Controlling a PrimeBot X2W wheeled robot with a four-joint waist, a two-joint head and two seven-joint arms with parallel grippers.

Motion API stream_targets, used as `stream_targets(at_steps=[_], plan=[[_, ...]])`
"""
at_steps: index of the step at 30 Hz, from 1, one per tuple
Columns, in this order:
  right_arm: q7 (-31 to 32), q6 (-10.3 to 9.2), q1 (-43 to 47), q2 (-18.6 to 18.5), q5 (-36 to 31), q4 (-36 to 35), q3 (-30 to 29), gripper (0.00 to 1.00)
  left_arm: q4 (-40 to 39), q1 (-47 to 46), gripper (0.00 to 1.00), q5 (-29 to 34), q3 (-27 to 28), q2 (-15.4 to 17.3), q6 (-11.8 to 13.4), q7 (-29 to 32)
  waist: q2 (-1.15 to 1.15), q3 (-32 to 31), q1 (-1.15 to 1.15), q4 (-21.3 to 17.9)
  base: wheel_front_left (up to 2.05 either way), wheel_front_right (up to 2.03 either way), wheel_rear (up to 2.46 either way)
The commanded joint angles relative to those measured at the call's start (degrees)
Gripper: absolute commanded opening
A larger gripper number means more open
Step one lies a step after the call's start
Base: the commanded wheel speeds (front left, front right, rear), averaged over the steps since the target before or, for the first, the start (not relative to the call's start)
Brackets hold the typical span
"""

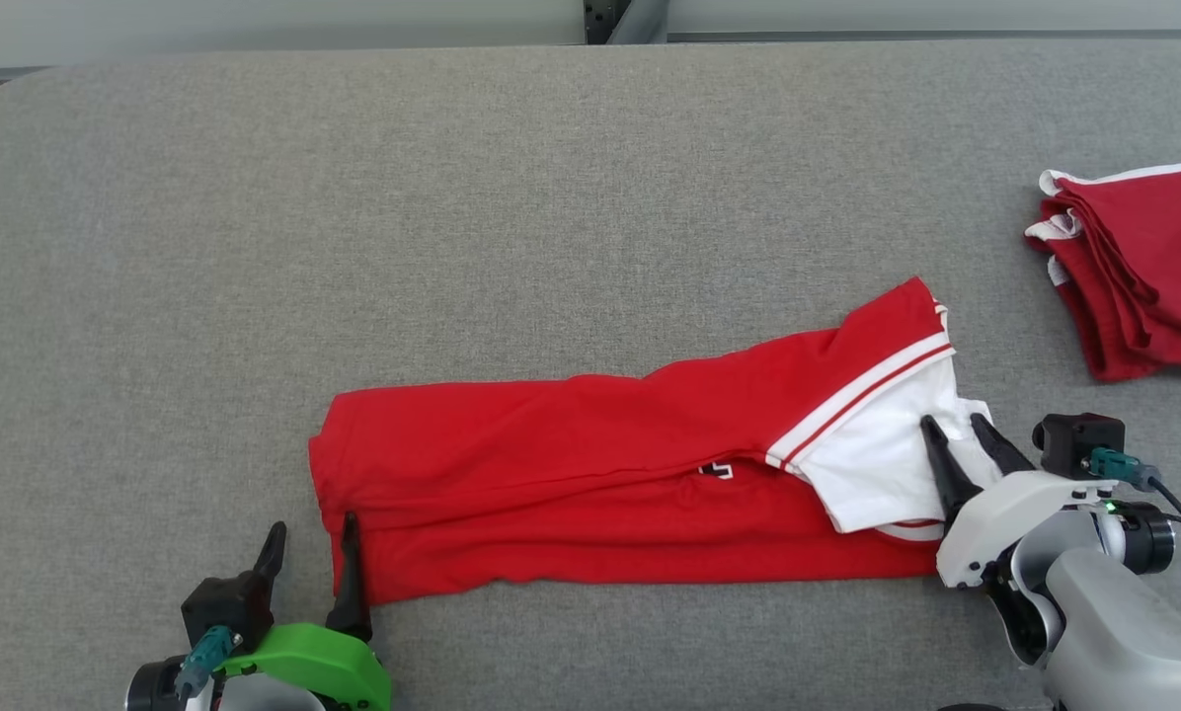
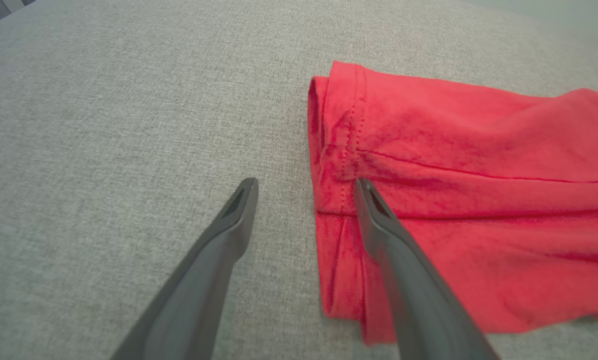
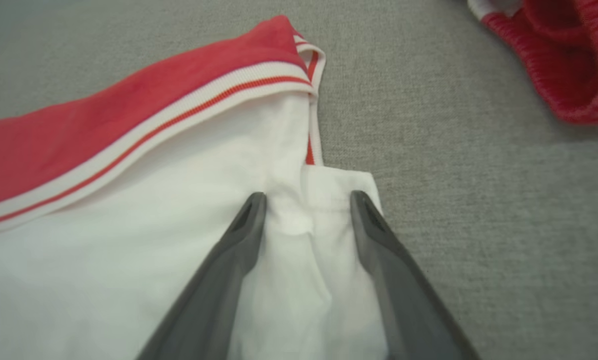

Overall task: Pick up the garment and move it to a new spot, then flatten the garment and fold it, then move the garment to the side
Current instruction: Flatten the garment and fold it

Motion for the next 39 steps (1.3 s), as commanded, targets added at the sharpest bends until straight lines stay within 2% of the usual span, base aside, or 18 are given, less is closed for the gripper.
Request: stream_targets(at_steps=[1,9,16,22,28,33,39], plan=[[2.3,0.20,1.3,1.5,0.6,1.9,1.6,0.00,0.0,-0.9,1.00,0.2,0.0,0.3,0.2,0.0,0.00,0.0,0.00,0.1,0.00,0.00,0.00],[1.1,-0.01,-0.4,-0.2,4.4,4.1,3.1,0.00,0.5,-0.6,1.00,-0.3,-0.1,0.3,0.5,0.0,0.00,0.1,0.00,0.5,0.00,0.00,0.00],[-0.4,-0.31,-1.5,-2.6,5.4,4.0,0.2,0.00,0.5,-0.3,1.00,-0.4,0.3,0.3,0.3,0.0,0.00,-0.2,0.00,0.1,0.00,0.00,0.00],[-0.7,0.05,-0.3,-2.6,2.1,-1.9,-5.2,0.00,0.5,0.0,1.00,-0.2,0.5,0.3,0.0,0.0,0.00,-0.7,0.00,-0.6,0.00,0.00,0.00],[-0.7,0.06,3.7,-1.6,-1.7,-10.9,-9.4,0.00,0.9,0.6,1.00,-0.3,0.1,0.3,-0.1,0.0,0.00,-2.0,0.00,-1.0,0.00,0.00,0.00],[-0.7,0.08,6.4,-0.3,-3.7,-21.7,-4.1,0.00,1.2,1.5,1.00,-0.7,-0.3,0.3,-0.1,0.0,0.00,-3.1,0.00,-1.8,0.00,0.00,0.00],[0.7,0.10,5.7,0.6,-2.9,-26.9,5.7,0.00,1.4,0.7,1.00,-1.6,-2.1,0.3,-0.3,0.0,0.00,-3.3,0.00,-0.8,0.00,0.00,0.00]])
